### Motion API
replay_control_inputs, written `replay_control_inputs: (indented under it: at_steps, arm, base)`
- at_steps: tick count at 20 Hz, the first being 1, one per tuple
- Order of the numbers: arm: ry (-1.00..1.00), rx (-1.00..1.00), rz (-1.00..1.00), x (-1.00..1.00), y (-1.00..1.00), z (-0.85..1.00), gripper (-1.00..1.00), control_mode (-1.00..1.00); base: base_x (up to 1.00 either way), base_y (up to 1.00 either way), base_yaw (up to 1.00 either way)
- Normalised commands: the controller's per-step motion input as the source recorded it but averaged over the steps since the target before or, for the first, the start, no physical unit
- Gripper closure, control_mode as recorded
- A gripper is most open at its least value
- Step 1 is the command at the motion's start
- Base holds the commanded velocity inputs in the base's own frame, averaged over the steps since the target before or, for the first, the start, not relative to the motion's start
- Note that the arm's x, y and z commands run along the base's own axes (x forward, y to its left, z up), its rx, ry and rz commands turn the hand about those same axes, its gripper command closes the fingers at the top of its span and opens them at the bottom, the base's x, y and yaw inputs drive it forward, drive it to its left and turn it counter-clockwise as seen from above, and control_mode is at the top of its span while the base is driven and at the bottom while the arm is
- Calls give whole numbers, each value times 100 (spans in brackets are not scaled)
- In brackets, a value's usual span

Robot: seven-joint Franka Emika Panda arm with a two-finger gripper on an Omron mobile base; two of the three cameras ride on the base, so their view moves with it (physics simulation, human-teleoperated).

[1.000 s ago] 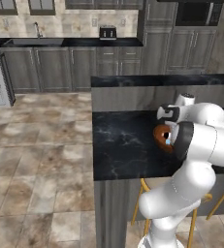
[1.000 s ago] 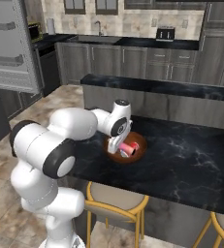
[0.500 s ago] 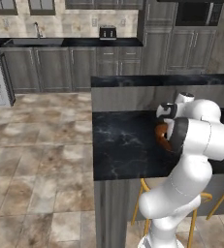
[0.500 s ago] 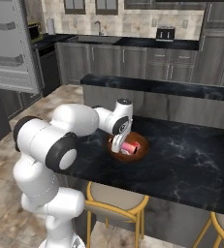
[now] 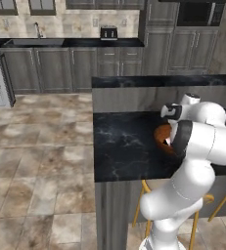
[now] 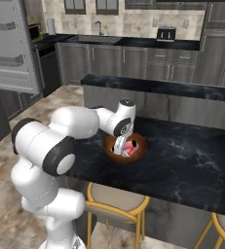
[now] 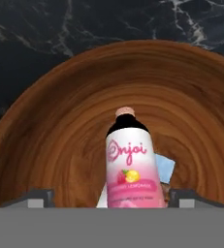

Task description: Open the fridge, grab two sodas, and place both sodas inside the bowl with ice on the dining counter.

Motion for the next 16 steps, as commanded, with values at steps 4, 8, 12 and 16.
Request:
replay_control_inputs:
  at_steps: [4, 8, 12, 16]
  arm:
    - [-13, 0, 1, -42, 0, 31, -100, -100]
    - [-19, 0, 3, -39, 0, 67, -100, -100]
    - [-13, 0, 1, -46, 6, 72, -100, -100]
    - [-4, 0, 0, -50, 26, 60, -100, -100]
  base:
    - [0, 0, 0]
    - [0, 0, 0]
    - [0, 0, 0]
    - [0, 0, 0]
